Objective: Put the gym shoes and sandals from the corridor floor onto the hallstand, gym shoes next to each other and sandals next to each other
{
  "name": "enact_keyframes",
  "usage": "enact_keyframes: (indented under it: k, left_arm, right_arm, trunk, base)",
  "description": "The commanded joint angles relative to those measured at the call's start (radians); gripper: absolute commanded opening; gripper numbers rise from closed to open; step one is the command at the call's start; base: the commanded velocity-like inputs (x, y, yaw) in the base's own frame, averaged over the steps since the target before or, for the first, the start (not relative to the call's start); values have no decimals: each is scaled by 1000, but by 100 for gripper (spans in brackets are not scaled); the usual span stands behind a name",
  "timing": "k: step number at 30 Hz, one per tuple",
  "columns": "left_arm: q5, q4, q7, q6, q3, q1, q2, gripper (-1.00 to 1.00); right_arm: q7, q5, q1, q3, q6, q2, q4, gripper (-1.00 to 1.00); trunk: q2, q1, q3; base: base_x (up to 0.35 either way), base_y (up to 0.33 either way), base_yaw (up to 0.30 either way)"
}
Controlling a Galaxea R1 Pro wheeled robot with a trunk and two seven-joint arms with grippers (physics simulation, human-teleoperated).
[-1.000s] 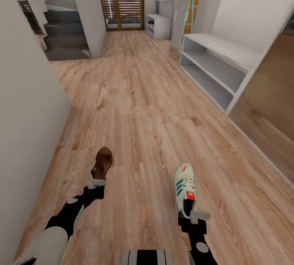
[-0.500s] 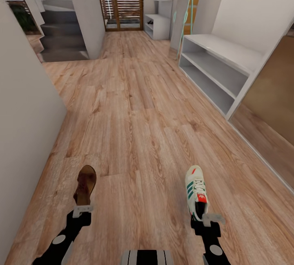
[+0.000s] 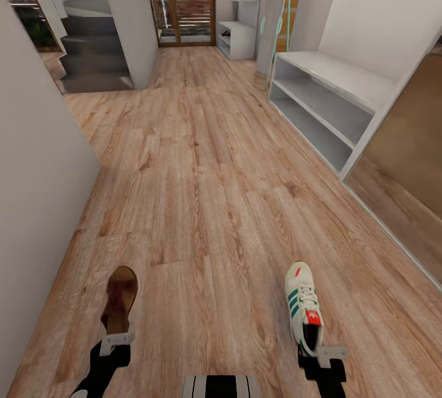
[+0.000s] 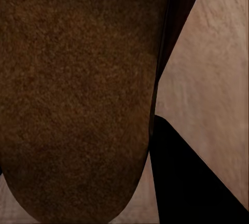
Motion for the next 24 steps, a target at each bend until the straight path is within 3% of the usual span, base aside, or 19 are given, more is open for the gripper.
enact_keyframes:
  k: [1,13,17,24]
  left_arm:
    - [-5,2,-7,-7,8,5,-1,-100]
    - [29,31,15,-42,8,50,-1,-100]
    - [31,34,56,-48,8,58,-1,-100]
    - [31,39,75,-48,8,59,-1,-100]
  right_arm:
    - [-2,10,-1,-4,-12,0,8,-100]
    - [-4,5,0,-5,-33,-1,71,-100]
    - [-6,6,0,-6,-43,0,98,-100]
    - [-10,5,0,-6,-44,0,100,-100]
  trunk:
    - [0,0,0]
    - [0,0,13]
    - [1,-2,35]
    - [2,-5,69]
  base:
    - [0,0,0]
    - [0,0,0]
    - [0,0,0]
    - [0,0,0]
